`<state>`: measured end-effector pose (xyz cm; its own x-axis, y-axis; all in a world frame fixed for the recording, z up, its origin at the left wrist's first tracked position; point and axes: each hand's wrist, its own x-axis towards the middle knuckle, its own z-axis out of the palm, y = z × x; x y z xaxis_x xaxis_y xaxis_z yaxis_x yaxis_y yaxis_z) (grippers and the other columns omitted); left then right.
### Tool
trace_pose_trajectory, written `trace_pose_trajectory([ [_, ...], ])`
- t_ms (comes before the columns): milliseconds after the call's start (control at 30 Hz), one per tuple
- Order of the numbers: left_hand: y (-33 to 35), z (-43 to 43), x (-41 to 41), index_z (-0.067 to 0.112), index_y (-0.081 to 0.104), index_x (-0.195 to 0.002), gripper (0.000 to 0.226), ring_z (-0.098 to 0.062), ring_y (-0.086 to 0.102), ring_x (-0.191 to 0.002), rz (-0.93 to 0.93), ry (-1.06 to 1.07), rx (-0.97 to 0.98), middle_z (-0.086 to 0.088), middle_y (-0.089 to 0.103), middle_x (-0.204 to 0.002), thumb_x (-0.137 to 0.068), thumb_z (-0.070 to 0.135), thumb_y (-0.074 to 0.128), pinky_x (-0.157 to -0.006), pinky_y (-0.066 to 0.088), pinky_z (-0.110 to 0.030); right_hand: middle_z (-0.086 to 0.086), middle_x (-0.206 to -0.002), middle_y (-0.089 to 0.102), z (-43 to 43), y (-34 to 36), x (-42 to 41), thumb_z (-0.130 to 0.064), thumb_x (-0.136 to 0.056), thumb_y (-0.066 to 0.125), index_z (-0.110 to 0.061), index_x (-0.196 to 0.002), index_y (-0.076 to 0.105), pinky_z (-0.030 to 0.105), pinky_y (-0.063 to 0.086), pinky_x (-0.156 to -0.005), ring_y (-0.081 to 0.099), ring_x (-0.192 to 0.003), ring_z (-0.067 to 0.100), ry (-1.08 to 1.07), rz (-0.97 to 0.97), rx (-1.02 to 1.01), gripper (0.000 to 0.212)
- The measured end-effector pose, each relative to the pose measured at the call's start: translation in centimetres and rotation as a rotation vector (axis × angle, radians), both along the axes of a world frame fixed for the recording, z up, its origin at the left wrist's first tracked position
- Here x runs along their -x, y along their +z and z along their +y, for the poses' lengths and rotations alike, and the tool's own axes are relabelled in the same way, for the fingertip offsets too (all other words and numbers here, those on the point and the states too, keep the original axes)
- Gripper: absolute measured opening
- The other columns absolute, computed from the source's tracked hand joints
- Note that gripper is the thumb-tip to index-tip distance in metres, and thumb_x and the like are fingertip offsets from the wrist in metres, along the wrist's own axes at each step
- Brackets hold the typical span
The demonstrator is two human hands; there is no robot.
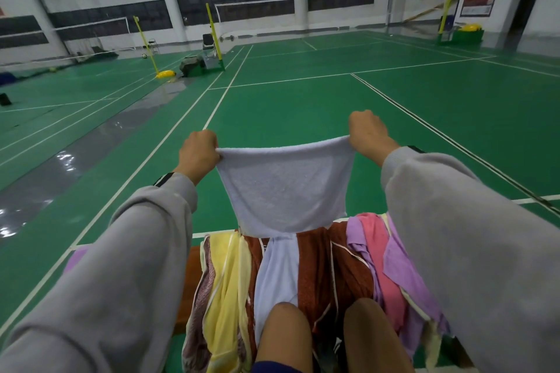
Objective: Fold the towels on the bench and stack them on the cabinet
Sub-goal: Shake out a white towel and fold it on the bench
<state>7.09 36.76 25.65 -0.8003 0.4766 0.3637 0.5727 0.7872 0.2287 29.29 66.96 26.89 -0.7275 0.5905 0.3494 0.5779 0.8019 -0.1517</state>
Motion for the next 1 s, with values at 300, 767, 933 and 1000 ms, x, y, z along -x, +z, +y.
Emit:
trace_pose_trajectory([
  [300, -2.2, 0.1, 1.7, 0.005, 0.072, -0.069, 0.007, -0.030, 0.069, -0.062, -0.094, 0.059, -0.060, -0.013, 0.067, -0.063, -0.074, 0.002, 0.069, -0.067, 0.062, -0.047, 0.017, -0.092, 0.068, 1.9, -2.5, 2.1, -0.003, -0.086, 0.059, -0.006, -0.088, 0.071, 0.044, 0.064, -0.069, 0.071, -0.074, 0.034, -0.161, 0.196, 0.408, 0.012],
  [767, 1.6, 1.5, 2.4, 0.007, 0.067, -0.080, 0.016, -0.023, 0.055, -0.073, 0.016, 0.124, -0.508, -0.005, 0.061, -0.075, -0.087, -0.004, 0.058, -0.059, 0.038, -0.032, 0.017, -0.098, 0.074, 3.3, -0.1, 5.5, -0.001, -0.084, 0.052, -0.017, -0.084, 0.061, 0.043, 0.062, -0.056, 0.073, -0.083, 0.033, -0.014, 0.710, 0.943, 0.019],
  [933, -1.6, -1.7, 0.8, 0.008, 0.073, -0.083, 0.005, -0.026, 0.061, -0.076, -0.066, 0.039, -0.303, -0.009, 0.067, -0.079, -0.086, 0.005, 0.072, -0.070, 0.048, -0.034, 0.016, -0.100, 0.074, 1.5, -3.4, 1.4, 0.000, -0.086, 0.063, -0.013, -0.089, 0.066, 0.041, 0.062, -0.060, 0.069, -0.084, 0.031, 0.020, 0.539, 0.989, 0.014],
  [1000, -3.5, -3.3, -0.2, 0.015, 0.070, -0.076, 0.011, -0.028, 0.062, -0.075, -0.118, -0.027, -0.161, -0.008, 0.067, -0.075, -0.081, 0.008, 0.077, -0.068, 0.046, -0.032, 0.016, -0.100, 0.074, 0.8, -5.7, -0.5, 0.001, -0.089, 0.062, -0.010, -0.093, 0.066, 0.045, 0.063, -0.067, 0.068, -0.087, 0.033, 0.013, 0.443, 1.024, 0.012],
])
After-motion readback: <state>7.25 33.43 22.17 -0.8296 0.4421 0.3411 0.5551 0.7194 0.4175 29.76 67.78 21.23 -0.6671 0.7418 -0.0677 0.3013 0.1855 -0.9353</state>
